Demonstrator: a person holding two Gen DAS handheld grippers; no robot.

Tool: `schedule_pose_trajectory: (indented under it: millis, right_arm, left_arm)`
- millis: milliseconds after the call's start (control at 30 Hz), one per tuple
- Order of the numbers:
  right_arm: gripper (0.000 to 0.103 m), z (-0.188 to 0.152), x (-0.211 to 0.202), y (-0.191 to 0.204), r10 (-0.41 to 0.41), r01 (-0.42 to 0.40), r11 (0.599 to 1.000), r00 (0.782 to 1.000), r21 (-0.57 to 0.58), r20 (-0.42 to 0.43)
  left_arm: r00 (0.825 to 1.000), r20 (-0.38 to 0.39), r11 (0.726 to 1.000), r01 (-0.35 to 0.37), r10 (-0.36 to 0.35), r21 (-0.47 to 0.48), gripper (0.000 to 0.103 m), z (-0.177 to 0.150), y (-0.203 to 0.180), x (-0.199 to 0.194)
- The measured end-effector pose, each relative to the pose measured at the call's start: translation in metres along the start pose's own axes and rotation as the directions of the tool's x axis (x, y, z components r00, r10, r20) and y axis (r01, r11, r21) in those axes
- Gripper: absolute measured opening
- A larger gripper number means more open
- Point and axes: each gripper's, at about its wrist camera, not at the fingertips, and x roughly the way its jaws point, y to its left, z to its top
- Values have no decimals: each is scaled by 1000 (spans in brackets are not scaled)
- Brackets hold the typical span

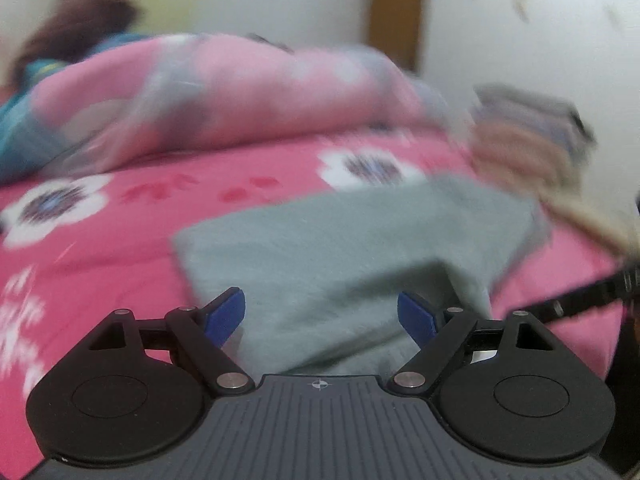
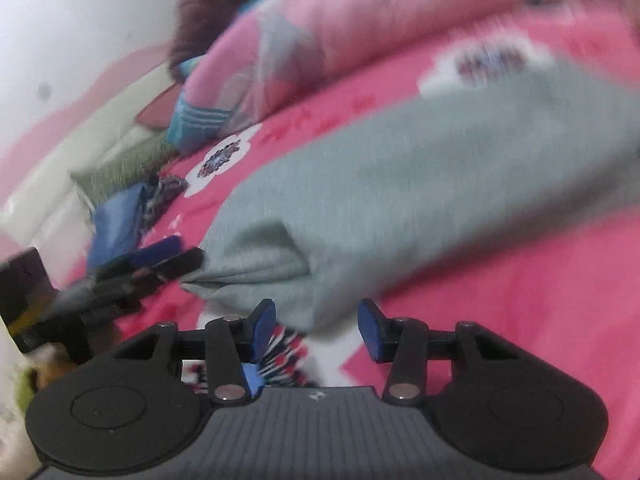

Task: Fold clothes
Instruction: 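Pinch the sweatshirt edge with the right gripper while the left gripper pinches the hem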

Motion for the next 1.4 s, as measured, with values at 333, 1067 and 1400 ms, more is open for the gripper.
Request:
schedule_pose_trajectory:
  millis: [333, 1067, 1400]
  right_arm:
    - [14, -17, 27, -35, 98, -111, 945, 993, 306, 59]
    - [18, -26, 10, 2, 190, -172, 976, 972, -133, 136]
    - [16, -33, 18, 39, 20, 54, 857, 990, -513, 138]
  left_arm:
    - [980, -177, 993, 99, -86, 62, 44, 20, -5, 56]
    - [983, -47, 983, 177, -180, -54, 6, 43, 15, 41]
    - [981, -8, 981, 193, -193, -25, 5, 47, 16, 35]
